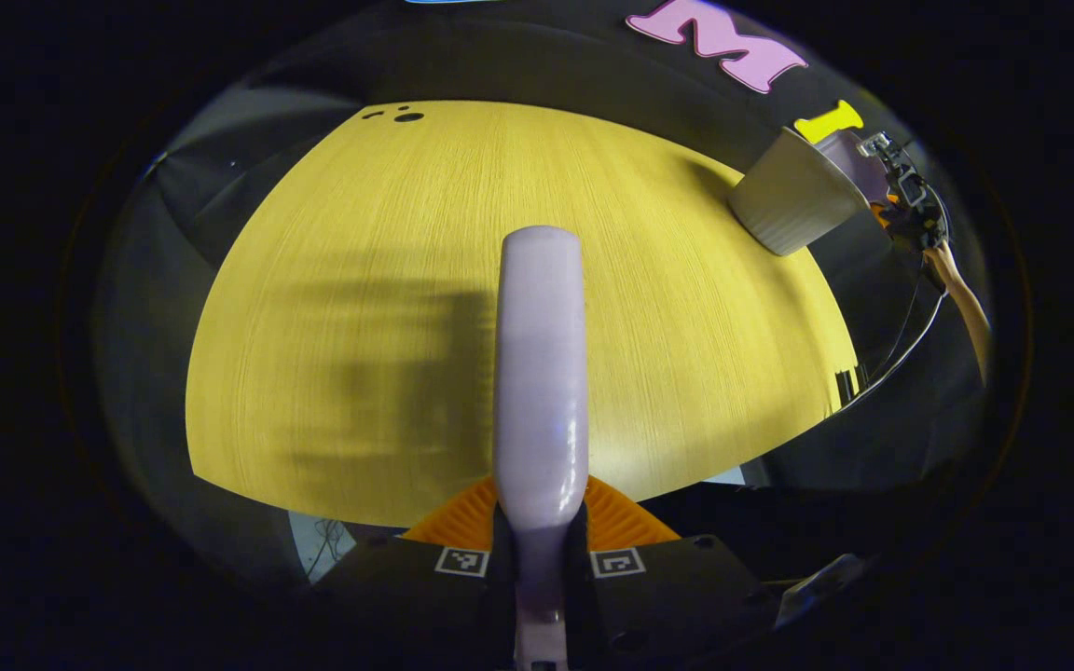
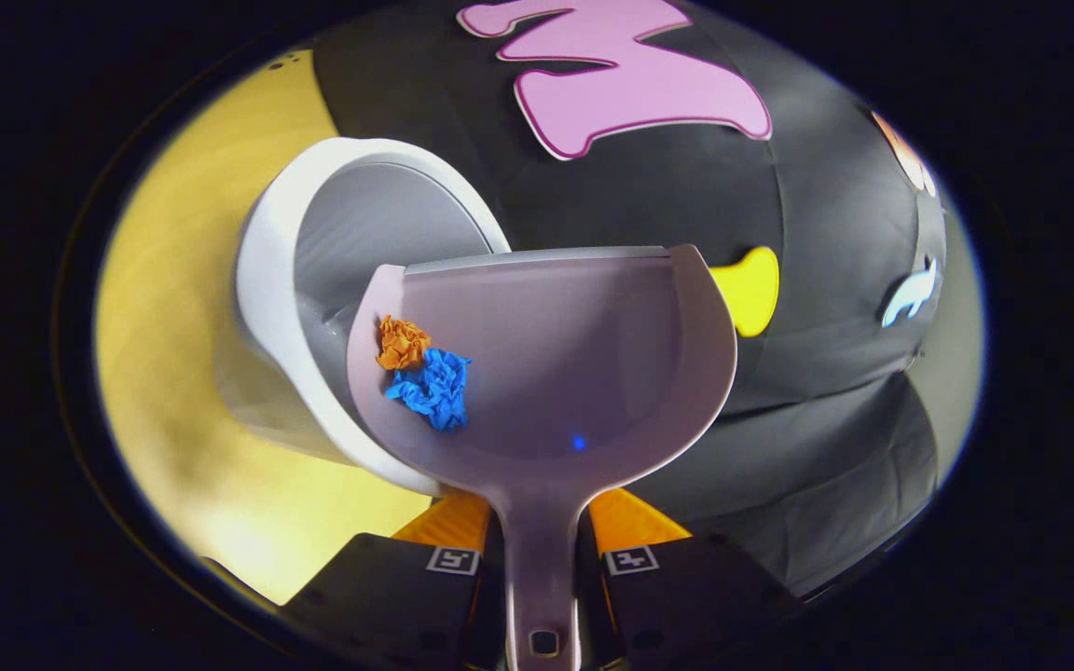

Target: Pick up the small broom and dustpan from the desktop, sweep the trash into the dustpan with the broom, and then empty the trash into the garbage bin.

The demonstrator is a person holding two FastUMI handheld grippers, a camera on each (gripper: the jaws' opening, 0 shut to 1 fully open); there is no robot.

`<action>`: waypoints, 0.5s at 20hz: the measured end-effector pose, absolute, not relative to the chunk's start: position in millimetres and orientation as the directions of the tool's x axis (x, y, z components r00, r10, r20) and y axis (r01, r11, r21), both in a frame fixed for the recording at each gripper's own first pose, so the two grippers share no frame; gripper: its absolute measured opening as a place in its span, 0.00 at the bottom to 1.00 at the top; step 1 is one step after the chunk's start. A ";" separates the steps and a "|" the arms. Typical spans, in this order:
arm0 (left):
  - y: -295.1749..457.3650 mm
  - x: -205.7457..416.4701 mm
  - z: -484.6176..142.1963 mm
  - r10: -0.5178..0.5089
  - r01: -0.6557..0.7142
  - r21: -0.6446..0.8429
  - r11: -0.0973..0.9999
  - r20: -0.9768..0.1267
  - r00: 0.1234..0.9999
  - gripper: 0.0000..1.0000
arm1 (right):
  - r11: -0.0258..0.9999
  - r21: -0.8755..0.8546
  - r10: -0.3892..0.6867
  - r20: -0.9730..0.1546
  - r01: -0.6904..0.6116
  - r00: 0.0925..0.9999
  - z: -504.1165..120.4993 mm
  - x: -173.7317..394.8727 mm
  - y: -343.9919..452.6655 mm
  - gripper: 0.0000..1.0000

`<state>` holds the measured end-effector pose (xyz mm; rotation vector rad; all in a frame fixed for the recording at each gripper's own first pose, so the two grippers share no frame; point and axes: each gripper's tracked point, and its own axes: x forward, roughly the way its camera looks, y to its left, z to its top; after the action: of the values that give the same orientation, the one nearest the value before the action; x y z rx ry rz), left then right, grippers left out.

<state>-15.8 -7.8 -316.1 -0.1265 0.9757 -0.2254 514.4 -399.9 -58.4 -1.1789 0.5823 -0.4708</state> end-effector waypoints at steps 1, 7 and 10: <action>-10.5 -18.2 -317.8 -0.249 0.137 -0.208 0.969 -0.808 0.534 0.25 | 0.272 -0.962 -0.619 -0.160 0.019 0.769 -53.9 514.5 -399.1 0.34; -14.4 -19.8 -326.9 -0.262 0.167 -0.205 0.964 -0.819 0.511 0.25 | 0.087 -0.992 -0.577 -0.125 -0.092 0.807 -34.1 501.2 -427.6 0.34; -16.2 -21.0 -329.0 -0.263 0.163 -0.208 0.964 -0.819 0.511 0.25 | 0.089 -0.991 -0.584 -0.132 -0.098 0.801 -35.7 501.7 -431.6 0.34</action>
<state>-21.0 -16.2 -329.0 -0.1094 1.0029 -0.2568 501.7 -431.6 -35.7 -1.4576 0.5851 -0.3932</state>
